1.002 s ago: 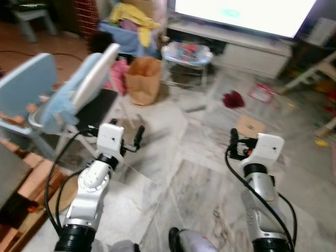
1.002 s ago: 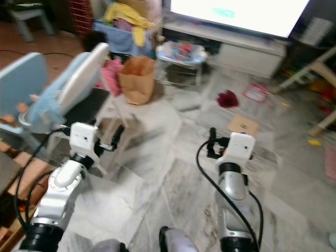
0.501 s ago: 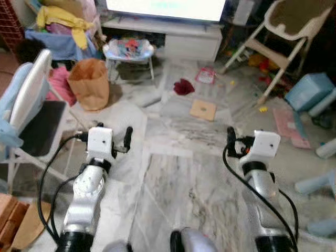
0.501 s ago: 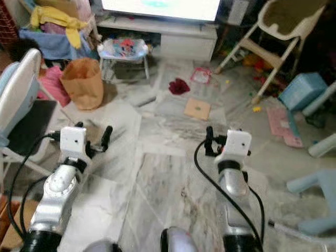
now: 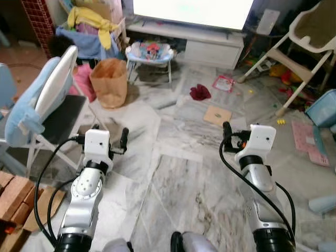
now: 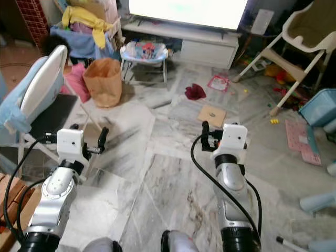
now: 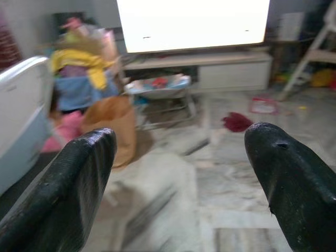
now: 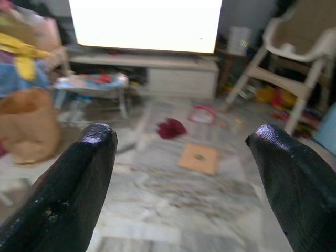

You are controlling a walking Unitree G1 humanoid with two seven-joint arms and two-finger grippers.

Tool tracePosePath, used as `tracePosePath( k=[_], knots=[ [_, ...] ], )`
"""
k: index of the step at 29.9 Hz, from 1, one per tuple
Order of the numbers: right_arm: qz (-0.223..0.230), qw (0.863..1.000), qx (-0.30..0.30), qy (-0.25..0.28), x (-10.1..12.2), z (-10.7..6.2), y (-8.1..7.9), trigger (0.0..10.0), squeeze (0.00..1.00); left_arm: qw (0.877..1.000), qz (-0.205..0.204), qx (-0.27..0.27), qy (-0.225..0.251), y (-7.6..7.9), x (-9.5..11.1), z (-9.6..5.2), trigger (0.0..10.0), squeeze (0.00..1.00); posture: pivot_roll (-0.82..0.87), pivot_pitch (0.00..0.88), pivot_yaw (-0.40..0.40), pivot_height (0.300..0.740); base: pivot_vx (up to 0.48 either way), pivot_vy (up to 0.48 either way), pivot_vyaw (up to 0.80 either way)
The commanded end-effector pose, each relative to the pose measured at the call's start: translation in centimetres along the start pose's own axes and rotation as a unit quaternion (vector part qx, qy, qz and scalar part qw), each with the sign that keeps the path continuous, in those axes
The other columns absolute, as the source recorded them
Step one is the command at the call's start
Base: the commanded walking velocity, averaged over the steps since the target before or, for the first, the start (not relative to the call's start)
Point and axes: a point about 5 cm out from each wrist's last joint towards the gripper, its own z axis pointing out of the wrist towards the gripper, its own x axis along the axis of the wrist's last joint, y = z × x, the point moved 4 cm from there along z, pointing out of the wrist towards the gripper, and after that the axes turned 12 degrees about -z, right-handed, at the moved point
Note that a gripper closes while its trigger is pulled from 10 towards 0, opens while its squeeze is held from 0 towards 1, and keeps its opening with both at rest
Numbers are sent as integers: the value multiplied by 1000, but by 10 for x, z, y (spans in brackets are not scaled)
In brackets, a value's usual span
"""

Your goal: Restocking fridge

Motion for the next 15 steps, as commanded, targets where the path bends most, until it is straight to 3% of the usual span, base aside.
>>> tracePosePath(
  k=[1,5,10,15],
  knots=[
    [2,1000,-16,3,2,-1,7,10000,0,1000,3,-16,-3,5,3,2,10000,0,-25,68,-34,740,0,0,-800],
    [2,1000,-15,2,2,0,5,10000,0,1000,-1,-21,3,5,11,7,10000,0,-24,78,-33,740,0,0,-800],
    [-7,999,-16,29,20,9,7,10000,0,999,1,-33,16,7,23,15,10000,0,-39,109,-21,740,0,0,-800],
    [-10,999,-28,21,15,3,16,10000,0,998,0,-56,5,14,16,13,10000,0,-50,116,-9,740,0,0,-800]
  ],
)
